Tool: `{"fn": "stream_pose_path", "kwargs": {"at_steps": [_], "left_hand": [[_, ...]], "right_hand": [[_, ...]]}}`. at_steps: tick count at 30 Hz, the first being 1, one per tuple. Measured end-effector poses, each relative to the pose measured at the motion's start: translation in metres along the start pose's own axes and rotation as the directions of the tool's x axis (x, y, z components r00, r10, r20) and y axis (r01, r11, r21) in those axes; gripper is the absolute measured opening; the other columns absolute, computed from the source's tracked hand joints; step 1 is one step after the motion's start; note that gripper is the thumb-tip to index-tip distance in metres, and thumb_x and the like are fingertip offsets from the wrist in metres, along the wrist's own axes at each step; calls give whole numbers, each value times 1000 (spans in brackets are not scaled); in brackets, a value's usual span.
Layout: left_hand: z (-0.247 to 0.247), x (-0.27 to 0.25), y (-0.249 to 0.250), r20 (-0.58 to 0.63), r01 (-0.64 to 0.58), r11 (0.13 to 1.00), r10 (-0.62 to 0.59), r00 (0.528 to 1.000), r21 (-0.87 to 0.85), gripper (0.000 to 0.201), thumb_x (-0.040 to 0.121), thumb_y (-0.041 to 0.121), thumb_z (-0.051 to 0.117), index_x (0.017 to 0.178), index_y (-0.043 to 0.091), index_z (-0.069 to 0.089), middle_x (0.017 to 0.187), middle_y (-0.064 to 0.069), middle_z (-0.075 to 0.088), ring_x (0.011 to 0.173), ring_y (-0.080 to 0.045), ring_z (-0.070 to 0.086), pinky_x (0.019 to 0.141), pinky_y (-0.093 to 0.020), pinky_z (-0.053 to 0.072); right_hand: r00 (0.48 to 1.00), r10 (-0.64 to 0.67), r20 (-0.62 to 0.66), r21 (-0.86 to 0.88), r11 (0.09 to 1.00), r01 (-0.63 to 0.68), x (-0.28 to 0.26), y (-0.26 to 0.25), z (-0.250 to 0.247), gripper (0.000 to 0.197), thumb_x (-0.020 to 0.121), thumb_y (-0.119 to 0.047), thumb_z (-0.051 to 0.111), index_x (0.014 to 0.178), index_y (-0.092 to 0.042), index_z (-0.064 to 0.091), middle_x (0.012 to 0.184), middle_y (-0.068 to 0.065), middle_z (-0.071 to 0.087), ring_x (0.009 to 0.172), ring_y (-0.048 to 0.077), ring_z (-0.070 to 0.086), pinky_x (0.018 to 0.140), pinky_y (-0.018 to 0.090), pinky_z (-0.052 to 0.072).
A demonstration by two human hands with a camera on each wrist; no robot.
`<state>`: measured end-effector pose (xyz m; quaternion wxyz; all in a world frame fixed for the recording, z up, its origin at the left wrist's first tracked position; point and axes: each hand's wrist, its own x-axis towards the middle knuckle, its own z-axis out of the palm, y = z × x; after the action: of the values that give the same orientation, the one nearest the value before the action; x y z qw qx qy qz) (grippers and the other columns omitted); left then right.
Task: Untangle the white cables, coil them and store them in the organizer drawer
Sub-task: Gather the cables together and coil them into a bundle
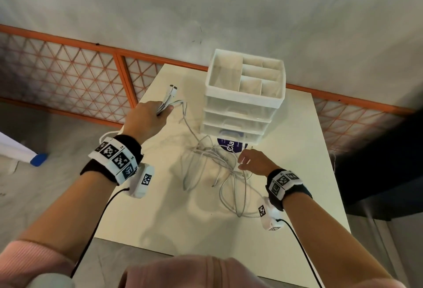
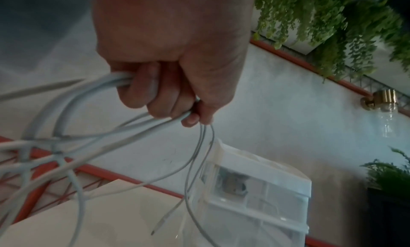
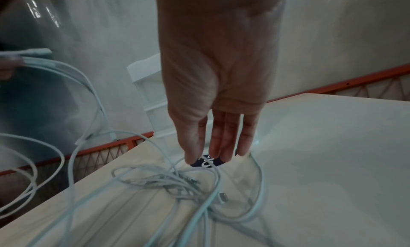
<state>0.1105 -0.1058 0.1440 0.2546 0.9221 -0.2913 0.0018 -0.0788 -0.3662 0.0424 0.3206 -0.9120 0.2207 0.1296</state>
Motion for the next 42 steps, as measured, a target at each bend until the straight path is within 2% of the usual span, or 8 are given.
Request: {"fn": "stream_pose_path", "kwargs": {"at_steps": [4,9,13,18,25,30,36,42], "left_hand": [[11,-20,-12,-65,159,987,-157,986,32,41,98,41,40,76,7,46,75,-14,51,77,-36,54,61,-36,34],[5,-31,-21,-200,291,956,-291,936,-27,46,99,40,39,95,-3,55,92,-29,61,91,-48,56,66,-39,32],[4,-33,-22,-239,316,947,-319,917,-52,46,99,41,39,97,-2,55,92,-30,61,88,-49,57,66,-40,34],[9,-27,-19,-284,350,930,-368,885,-114,45,98,41,40,98,-1,56,90,-29,62,87,-49,57,69,-44,41],[30,-17,-10,-82,207,977,-211,974,-58,45,98,42,40,74,5,47,80,-22,59,82,-43,58,61,-36,35],[47,-22,-1,110,216,976,-212,971,-16,44,94,45,48,104,3,56,104,-22,63,97,-41,59,71,-37,40],[44,-30,21,181,167,818,-78,980,-551,36,82,46,66,104,20,52,63,5,41,55,-8,43,58,-25,37],[52,-37,36,353,143,654,201,914,-742,27,94,41,52,86,14,51,58,6,30,48,-8,28,45,-19,29]], "right_hand": [[996,-50,-76,76,995,56,4,-10,19,21,78,8,63,77,-13,63,77,3,62,74,18,56,59,7,41],[995,73,71,-310,949,-48,8,-10,50,41,86,-11,62,124,-12,48,122,15,56,116,31,50,96,40,41],[981,155,-112,-357,916,-185,2,-7,47,30,91,-2,41,119,-10,49,123,17,52,113,34,54,94,41,42],[877,306,-372,-90,928,-362,9,-11,4,27,92,-10,48,114,4,55,122,24,54,113,37,52,89,38,45],[978,-20,-207,421,901,107,-1,-63,-47,22,82,-15,71,86,6,66,76,15,66,65,12,65,74,26,58],[943,-241,-230,453,831,323,-17,-111,-79,27,94,-23,57,93,4,60,78,6,60,68,12,60,67,20,53],[941,-283,-185,563,755,338,-23,-142,-88,22,86,-15,68,98,-1,55,71,14,61,58,20,63,59,26,56],[946,-268,-182,623,714,321,-15,-164,-70,21,81,-10,72,89,-3,54,72,20,67,59,23,70,62,32,61]]}}
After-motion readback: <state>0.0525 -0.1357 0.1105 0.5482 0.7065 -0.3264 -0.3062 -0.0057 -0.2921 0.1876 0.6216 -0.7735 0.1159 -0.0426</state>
